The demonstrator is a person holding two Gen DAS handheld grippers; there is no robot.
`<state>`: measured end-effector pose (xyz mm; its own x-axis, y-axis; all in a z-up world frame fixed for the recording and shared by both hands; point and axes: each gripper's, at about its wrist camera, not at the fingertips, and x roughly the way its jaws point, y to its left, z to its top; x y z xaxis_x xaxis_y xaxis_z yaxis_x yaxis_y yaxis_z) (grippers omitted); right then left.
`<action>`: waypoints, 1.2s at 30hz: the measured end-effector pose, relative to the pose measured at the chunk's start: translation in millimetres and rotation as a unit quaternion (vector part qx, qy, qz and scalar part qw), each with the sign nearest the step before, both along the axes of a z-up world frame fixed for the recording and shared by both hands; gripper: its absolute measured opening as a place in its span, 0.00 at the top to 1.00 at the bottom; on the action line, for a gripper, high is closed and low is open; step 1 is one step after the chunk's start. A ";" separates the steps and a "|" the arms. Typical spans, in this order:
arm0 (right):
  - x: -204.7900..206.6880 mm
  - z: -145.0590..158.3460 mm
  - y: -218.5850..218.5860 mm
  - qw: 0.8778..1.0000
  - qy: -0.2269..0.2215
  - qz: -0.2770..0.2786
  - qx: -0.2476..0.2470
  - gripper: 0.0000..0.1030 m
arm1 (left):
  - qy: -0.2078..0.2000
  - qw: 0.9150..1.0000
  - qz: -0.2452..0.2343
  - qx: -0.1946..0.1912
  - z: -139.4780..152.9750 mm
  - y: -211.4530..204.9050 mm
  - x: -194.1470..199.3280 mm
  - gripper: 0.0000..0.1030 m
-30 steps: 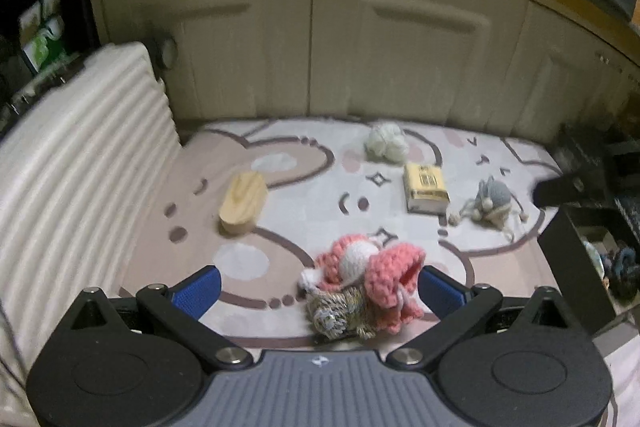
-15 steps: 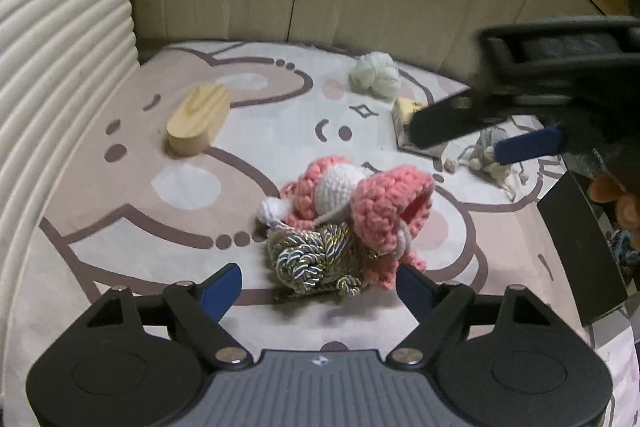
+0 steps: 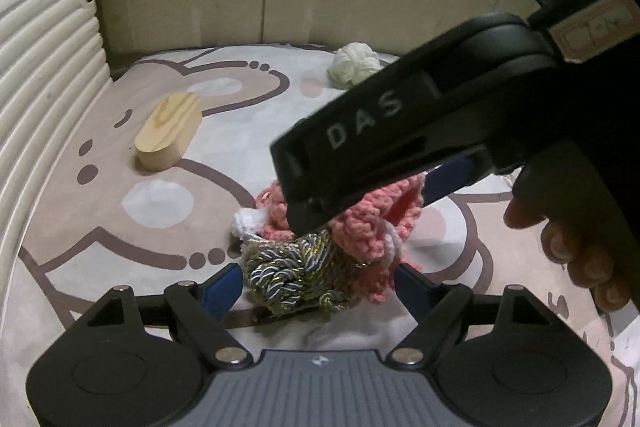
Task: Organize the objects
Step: 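Grasp the rope tassel with the left tool while the right tool grasps the pink bunny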
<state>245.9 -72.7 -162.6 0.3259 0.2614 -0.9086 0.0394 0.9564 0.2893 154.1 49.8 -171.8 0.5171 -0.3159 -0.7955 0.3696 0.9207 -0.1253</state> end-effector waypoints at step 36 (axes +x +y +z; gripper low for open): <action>-77.7 -16.3 -84.8 0.996 0.024 0.049 -0.064 0.50 | 0.039 0.995 0.037 0.086 -16.3 -48.9 38.0 0.09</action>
